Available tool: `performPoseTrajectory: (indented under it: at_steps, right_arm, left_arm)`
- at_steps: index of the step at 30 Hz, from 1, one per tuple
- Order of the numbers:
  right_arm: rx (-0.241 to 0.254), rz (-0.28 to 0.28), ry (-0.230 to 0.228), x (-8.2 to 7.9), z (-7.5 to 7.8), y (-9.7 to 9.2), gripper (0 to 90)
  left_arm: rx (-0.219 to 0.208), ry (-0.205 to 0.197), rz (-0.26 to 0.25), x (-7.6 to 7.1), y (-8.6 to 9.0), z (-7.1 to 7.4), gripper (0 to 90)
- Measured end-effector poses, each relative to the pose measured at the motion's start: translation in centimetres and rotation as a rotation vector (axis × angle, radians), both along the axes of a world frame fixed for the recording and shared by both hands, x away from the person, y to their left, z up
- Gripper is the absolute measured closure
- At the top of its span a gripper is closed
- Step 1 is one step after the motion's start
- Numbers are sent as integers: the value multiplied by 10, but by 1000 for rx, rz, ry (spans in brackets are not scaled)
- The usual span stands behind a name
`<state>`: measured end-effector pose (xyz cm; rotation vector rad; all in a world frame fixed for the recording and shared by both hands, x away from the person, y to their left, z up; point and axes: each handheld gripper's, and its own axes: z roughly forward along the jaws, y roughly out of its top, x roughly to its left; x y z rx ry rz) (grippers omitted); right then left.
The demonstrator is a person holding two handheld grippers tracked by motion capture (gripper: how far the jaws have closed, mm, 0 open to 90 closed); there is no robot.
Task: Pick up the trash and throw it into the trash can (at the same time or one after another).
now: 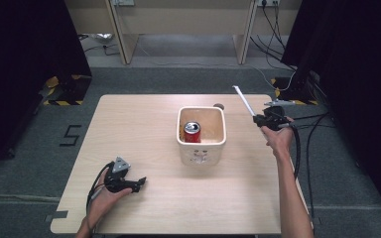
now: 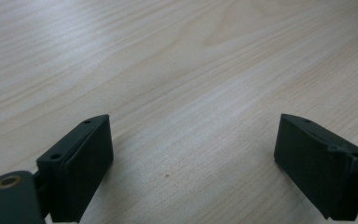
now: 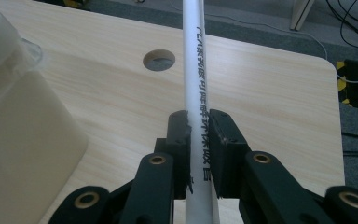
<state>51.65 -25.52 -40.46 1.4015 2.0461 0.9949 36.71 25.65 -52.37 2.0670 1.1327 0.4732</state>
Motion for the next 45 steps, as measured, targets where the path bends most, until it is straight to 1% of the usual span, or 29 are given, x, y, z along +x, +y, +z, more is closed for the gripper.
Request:
performPoseTrajectory:
  at_steps: [4,6,7,8,10,11,14,18,20,21,24,25,31,32,36,38,39,40,44,45]
  right_arm:
    - [14,7,-17,-2,9,2,790]
    - [27,21,-34,-5,16,5,789]
    - [41,37,-40,-7,22,8,789]
    - [38,43,-46,-8,25,10,790]
    - [57,60,-52,-11,32,15,789]
    - [57,60,-52,-11,32,15,789]
    - [75,93,-68,-14,42,24,789]
    - [77,136,-85,-19,54,38,790]
    - [94,166,-90,-22,63,47,790]
    - [94,166,-90,-22,63,47,790]
    - [105,190,-92,-22,70,55,790]
    - [117,200,-93,-23,72,58,790]
    - [145,273,-104,-25,84,85,789]
    - [150,287,-107,-25,85,90,790]
    - [146,326,-92,-23,83,110,789]
    - [157,336,-84,-21,81,119,789]
    - [152,346,-72,-18,78,127,789]
    - [152,346,-72,-18,78,127,789]
    - [169,362,-51,-9,69,145,789]
    - [169,362,-51,-9,69,145,789]
  left_arm:
    - [0,0,0,0,0,0,107]
    - [0,0,0,0,0,0,108]
    - [0,0,0,0,0,0,107]
    - [0,0,0,0,0,0,107]
    - [0,0,0,0,0,0,107]
    - [0,0,0,0,0,0,107]
    - [1,0,0,0,0,0,108]
    - [2,1,-1,0,0,0,108]
    - [1,2,-1,0,0,0,107]
    - [-1,1,0,0,0,0,107]
    - [3,1,-2,0,0,0,107]
    - [2,1,-2,0,0,0,107]
    - [0,-1,0,0,0,0,107]
    - [0,0,0,0,0,0,107]
    - [0,-1,0,0,0,0,107]
    - [1,0,1,0,0,0,107]
    - [0,0,0,0,0,0,107]
    - [0,0,0,0,0,0,108]
    - [3,1,-2,0,0,0,108]
    - [3,1,-3,0,0,0,108]
